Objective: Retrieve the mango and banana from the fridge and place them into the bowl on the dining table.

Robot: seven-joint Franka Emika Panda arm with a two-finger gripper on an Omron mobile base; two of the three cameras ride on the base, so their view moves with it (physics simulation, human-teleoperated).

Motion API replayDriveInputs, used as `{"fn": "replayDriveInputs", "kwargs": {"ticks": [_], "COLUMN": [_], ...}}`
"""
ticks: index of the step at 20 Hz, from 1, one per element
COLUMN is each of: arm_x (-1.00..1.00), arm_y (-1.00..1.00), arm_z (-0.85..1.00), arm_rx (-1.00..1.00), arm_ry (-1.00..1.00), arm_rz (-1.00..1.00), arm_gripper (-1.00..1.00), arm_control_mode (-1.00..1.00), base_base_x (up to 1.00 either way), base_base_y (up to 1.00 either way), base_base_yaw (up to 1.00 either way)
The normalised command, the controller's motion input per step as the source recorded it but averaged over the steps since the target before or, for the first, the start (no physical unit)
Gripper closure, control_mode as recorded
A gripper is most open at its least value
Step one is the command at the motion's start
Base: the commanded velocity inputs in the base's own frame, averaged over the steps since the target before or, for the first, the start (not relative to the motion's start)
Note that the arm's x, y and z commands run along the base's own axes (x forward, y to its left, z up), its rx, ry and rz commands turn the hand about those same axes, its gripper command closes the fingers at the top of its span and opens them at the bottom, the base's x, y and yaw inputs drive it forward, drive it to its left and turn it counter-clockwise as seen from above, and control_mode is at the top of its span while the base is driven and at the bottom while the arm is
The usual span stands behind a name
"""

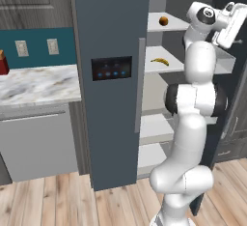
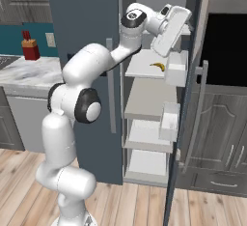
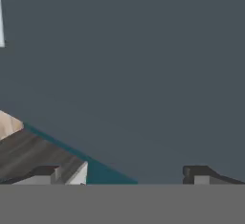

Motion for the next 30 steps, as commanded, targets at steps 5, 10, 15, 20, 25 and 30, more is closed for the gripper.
{"fn": "replayDriveInputs", "kwargs": {"ticks": [5,10,15,20,25,30], "arm_x": [-0.78,-0.44,-0.58,-0.72,-0.72,-0.64], "arm_y": [0.53,1.0,1.0,1.0,0.99,0.46], "arm_z": [-0.01,0.0,-0.19,-1.0,-0.93,-0.05], "arm_rx": [0.05,0.0,0.01,0.23,0.32,0.1], "arm_ry": [-0.47,-0.5,-0.48,-0.58,-0.37,-0.11], "arm_rz": [-0.01,-0.05,-0.02,-0.02,0.09,0.34], "arm_gripper": [-1.0,-1.0,-1.0,-1.0,-1.0,-1.0], "arm_control_mode": [-1.0,-1.0,-1.0,-1.0,-1.0,-1.0], "base_base_x": [0.0,0.0,0.0,0.0,0.0,0.0], "base_base_y": [0.0,0.0,0.0,0.0,0.0,0.0], "base_base_yaw": [0.0,0.0,0.0,0.0,0.0,0.0]}}
